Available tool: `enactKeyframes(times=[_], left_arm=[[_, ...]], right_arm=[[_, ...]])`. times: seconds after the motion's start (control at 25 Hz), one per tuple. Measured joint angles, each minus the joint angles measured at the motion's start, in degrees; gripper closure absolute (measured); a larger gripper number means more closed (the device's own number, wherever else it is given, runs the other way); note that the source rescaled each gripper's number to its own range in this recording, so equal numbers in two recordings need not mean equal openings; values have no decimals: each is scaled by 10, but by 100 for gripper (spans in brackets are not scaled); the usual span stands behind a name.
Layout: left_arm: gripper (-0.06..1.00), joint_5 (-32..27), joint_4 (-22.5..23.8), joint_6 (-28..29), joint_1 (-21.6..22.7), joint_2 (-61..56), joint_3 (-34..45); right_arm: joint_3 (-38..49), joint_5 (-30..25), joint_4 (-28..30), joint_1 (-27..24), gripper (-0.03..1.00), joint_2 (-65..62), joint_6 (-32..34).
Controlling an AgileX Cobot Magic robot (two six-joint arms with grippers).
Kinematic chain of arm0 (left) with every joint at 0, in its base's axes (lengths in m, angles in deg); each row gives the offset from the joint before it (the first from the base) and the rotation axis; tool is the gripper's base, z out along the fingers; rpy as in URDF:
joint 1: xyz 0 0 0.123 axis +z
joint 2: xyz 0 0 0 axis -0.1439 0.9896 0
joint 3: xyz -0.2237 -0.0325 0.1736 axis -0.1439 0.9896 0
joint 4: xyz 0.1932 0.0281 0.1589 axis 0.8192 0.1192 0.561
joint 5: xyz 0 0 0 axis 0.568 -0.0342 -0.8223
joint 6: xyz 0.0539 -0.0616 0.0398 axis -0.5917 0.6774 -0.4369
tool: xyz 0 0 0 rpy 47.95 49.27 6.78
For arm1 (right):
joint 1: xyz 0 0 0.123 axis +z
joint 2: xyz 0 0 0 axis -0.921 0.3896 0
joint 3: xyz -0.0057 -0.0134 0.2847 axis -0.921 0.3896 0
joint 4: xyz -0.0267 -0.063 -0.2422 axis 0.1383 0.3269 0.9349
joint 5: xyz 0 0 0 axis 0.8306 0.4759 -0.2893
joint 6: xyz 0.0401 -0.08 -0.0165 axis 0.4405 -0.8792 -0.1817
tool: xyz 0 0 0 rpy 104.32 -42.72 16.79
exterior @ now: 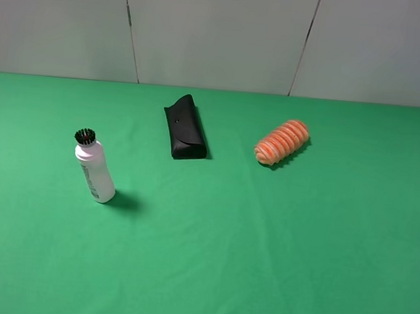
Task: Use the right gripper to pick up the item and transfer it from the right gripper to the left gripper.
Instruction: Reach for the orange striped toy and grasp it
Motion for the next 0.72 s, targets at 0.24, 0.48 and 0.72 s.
enactKeyframes(times=[0.24,0.48,0.72], left_arm=[[-6,0,0,0,0,0,0],[-6,0,0,0,0,0,0],[-6,0,0,0,0,0,0]], right_arm=[[0,0,0,0,-3,0,0],[0,1,0,0,-3,0,0],[0,1,0,0,-3,0,0]])
